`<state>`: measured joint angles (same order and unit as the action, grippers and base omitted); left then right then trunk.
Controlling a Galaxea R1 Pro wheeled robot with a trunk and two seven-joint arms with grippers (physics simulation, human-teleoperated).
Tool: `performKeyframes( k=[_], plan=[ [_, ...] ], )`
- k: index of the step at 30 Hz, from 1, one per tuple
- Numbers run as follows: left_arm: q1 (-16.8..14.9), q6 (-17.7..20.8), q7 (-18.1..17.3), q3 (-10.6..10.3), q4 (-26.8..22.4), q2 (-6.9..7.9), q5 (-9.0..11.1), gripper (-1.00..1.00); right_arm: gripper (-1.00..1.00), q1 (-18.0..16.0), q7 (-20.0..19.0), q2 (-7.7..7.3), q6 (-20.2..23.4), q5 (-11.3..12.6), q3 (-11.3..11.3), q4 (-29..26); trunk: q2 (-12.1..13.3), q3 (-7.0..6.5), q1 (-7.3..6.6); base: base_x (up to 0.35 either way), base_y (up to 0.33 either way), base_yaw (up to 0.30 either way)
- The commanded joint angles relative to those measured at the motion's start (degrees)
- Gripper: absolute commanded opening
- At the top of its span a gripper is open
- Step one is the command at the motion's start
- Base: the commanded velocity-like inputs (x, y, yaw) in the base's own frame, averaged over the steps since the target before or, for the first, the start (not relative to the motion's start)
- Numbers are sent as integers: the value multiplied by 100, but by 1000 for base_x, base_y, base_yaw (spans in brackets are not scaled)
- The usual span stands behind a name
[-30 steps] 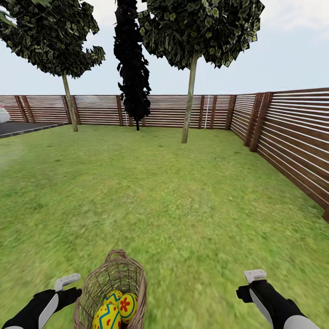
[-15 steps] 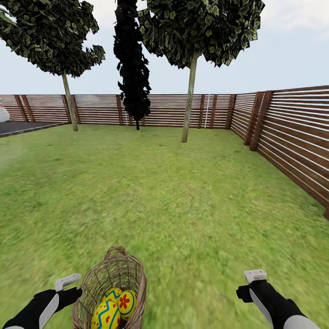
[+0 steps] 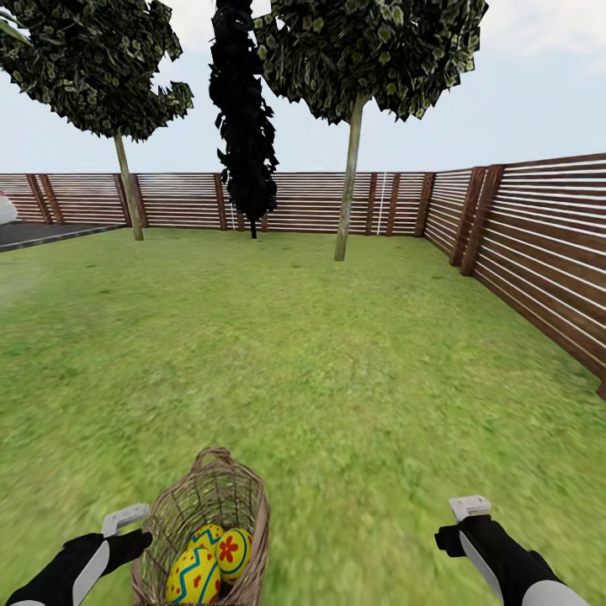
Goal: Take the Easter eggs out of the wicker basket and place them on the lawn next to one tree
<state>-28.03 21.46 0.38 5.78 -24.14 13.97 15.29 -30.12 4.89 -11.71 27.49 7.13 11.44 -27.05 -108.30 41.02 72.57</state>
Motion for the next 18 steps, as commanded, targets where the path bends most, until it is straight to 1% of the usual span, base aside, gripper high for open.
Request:
performKeyframes(
  k=[1, 11, 18],
  plan=[
    [-1, 36, 5, 20, -11, -4, 45, 100, 100, -3, 47, -7, 28, 61, 45, -11, -44, 24, 22, 0, 0, 0],
    [-1, 35, 13, 16, -6, -15, 51, 100, 100, -4, 31, -15, 28, 61, 35, -17, -445, 204, 242, 0, 0, 0],
    [-1, 33, 24, 11, -3, -61, 51, 100, 100, -3, 36, -8, 28, 61, 42, -20, -726, 329, 395, 0, 0, 0]
  ],
)
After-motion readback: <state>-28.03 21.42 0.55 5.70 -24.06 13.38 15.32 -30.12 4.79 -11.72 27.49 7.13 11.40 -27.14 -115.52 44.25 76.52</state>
